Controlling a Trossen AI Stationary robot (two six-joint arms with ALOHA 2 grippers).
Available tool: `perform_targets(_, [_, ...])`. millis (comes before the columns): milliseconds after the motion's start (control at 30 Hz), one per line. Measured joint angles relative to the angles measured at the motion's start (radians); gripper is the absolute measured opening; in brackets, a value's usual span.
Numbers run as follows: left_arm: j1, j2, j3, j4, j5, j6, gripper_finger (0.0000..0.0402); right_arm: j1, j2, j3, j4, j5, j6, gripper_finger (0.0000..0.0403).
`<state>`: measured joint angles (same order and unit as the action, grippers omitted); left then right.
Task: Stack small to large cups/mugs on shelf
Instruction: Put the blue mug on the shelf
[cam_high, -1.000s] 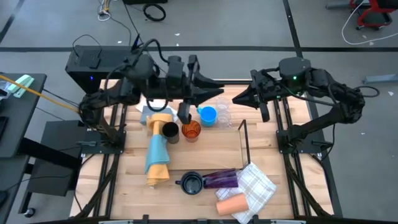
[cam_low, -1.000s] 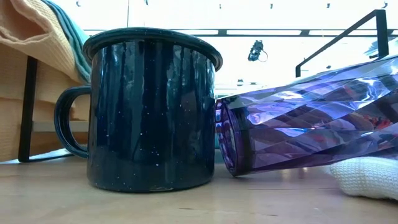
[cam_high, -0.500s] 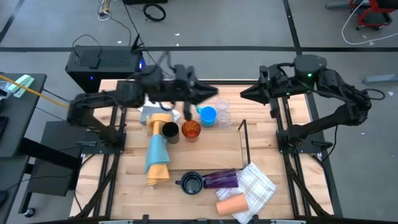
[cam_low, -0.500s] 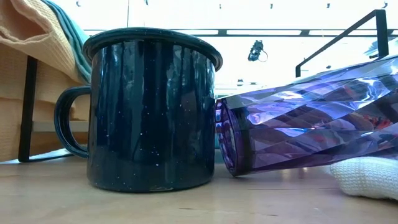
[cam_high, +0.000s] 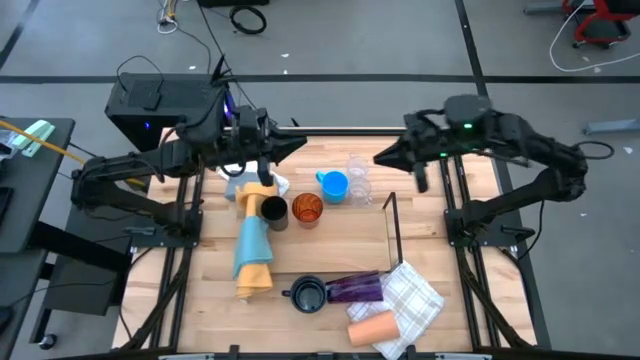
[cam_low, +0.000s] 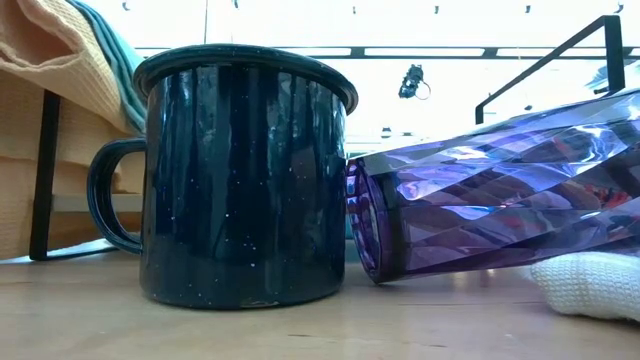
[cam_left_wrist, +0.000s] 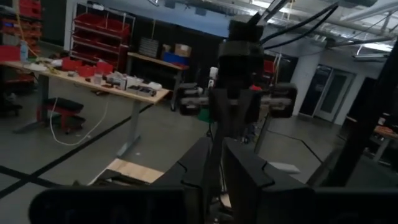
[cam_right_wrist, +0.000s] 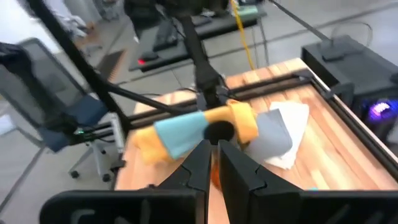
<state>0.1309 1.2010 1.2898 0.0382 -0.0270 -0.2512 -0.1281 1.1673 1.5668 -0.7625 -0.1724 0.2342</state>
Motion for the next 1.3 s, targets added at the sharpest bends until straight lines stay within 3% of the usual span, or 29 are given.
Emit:
perform_targets(200, [-0.001,-0.001,-0.007,-0.017,0.004,0.001,0.0058,-0.046,0.11,-0.029,0.109,-0.084,-0.045,0.004])
perform_targets(467, [0.001,-0.044,-0.006,-0.075,0.01,0.028,0.0062,-0.137,0.264,-0.02,0.115,-0.256,-0.069,0.0044])
perform_targets(600, [0.007,-0.069,-0.006,-0.1,0.011,0.038,0.0058,-0.2,0.331,-0.02,0.13,-0.356,-0.018,0.0044])
perform_targets(733, [0.008,-0.096,-0.006,-0.108,0.009,0.063,0.0058,-0.253,0.396,-0.02,0.133,-0.379,0.045,0.0044])
perform_targets(867, [0.007,-0.102,-0.006,-0.12,0.01,0.08,0.0063,-0.284,0.446,-0.02,0.133,-0.377,-0.02,0.0044])
perform_targets(1067, [0.007,-0.108,-0.006,-0.144,0.009,0.081,0.0065,-0.289,0.508,-0.019,0.128,-0.226,-0.259,0.0047])
perform_targets(1300, [0.007,-0.107,-0.006,-0.149,0.009,0.083,0.0061,-0.288,0.588,-0.019,0.035,-0.113,-0.328,0.006])
